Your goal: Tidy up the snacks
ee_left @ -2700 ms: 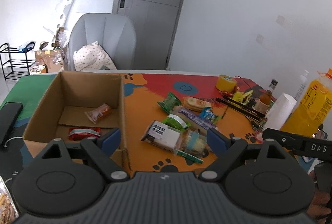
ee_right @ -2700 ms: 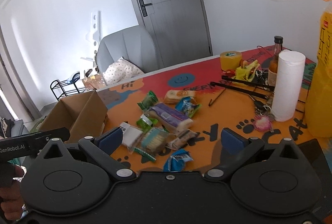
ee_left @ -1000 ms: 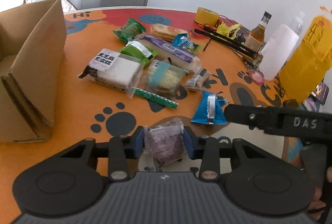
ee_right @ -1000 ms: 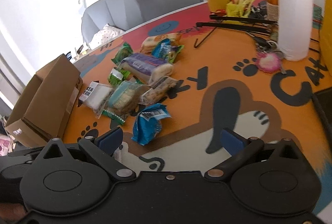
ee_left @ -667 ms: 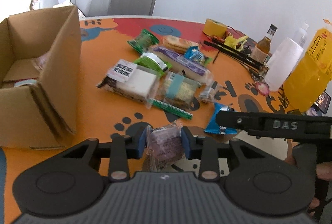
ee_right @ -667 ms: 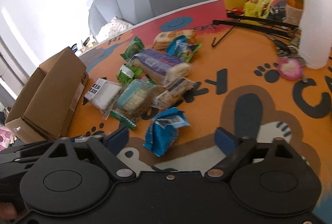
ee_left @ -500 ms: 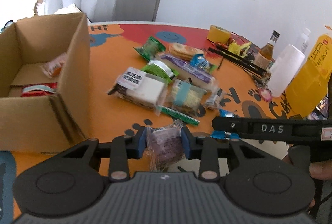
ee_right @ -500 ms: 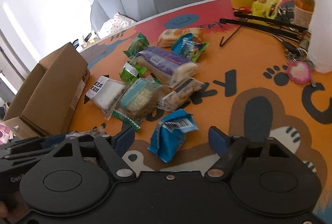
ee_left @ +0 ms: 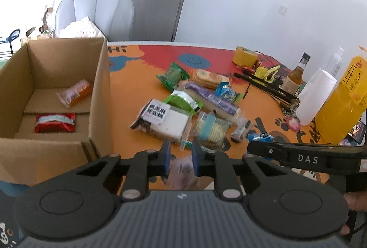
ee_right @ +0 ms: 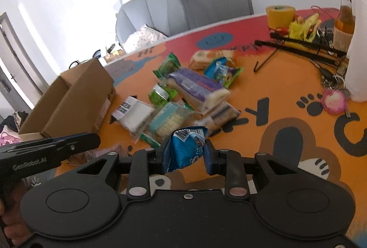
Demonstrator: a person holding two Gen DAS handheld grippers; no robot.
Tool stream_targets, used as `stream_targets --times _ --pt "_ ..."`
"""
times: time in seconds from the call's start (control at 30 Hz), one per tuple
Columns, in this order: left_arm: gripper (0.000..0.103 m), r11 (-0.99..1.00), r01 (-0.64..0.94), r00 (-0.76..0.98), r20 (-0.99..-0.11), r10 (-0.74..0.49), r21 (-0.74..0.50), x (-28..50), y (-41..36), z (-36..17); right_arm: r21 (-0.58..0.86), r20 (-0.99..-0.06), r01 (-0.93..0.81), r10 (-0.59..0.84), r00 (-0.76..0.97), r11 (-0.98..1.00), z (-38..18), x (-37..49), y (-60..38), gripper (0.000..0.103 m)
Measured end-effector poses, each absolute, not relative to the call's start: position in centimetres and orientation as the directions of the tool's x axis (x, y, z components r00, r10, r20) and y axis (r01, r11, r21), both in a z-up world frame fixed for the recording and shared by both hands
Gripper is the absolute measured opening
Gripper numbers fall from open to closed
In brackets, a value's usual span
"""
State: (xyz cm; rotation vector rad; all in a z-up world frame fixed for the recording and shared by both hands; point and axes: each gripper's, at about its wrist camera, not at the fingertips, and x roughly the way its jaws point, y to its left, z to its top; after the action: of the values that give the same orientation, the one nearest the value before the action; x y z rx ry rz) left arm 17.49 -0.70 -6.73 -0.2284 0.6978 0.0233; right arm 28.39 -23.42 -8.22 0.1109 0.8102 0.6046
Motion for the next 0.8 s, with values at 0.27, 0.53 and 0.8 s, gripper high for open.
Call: stream_targets --times 0.27,0.53,0.8 --pt "0.010 0.975 -0.101 0.748 -0.662 -0.055 -0.196 17.5 -1.1 -6.9 0.316 -0.638 -0.472 0.552 0.537 0.823 -7.7 27.8 -23.7 0.027" --pt "0.075 0.979 -0.123 0.734 -0.678 -0.021 -0.163 18.3 -1.9 -8.3 0.331 -0.659 -0.435 0.535 0.529 0.837 -9.0 28.0 -24.8 0.027" --pt "0.075 0.983 -0.156 0.684 -0.729 0.039 -0.094 19.9 -2.8 -10.8 0.336 -0.667 -0.423 0.530 0.523 0.841 -9.7 28.5 -25.0 0.027"
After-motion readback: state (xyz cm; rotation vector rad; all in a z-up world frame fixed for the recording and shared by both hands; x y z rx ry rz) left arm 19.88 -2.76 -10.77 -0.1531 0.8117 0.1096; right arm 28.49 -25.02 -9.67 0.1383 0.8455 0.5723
